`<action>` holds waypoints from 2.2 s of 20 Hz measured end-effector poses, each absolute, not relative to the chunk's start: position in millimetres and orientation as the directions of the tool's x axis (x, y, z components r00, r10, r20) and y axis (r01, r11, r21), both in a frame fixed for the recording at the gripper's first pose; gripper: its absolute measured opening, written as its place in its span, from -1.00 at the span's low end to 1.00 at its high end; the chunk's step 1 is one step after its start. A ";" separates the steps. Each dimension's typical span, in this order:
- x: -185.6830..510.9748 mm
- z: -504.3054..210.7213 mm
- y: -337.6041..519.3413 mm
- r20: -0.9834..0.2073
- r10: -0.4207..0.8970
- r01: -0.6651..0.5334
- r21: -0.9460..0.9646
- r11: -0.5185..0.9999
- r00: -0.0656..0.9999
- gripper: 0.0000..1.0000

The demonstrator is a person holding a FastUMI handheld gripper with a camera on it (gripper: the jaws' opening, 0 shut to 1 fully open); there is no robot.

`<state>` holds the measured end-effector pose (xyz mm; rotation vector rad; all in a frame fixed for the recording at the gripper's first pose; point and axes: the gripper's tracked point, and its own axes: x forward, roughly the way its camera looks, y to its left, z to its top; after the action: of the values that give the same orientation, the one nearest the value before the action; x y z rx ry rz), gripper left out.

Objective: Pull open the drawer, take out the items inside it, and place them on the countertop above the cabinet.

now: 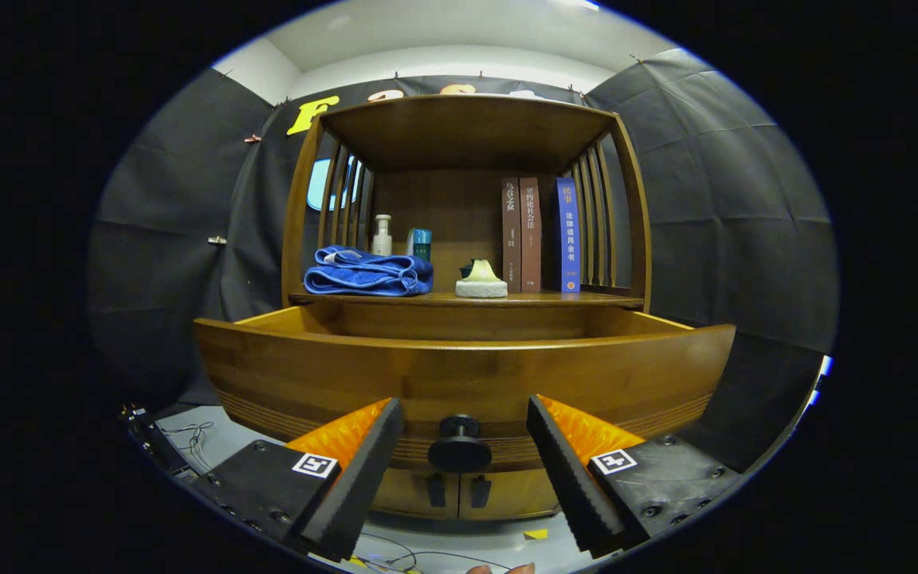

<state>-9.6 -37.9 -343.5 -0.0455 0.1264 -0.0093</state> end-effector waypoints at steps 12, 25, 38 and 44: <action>21.2 -342.1 -35.5 -0.115 -0.020 0.015 -0.051 0.999 0.993 1.00; 101.7 -351.5 -33.5 -0.140 -0.040 0.031 -0.061 0.998 0.989 1.00; 158.3 -358.6 -34.7 -0.160 -0.045 0.028 -0.103 0.994 0.986 1.00; 163.8 -359.7 -35.6 -0.158 -0.048 0.025 -0.144 0.989 0.986 1.00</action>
<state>163.8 -35.6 -359.7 -0.1417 0.1623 -0.0371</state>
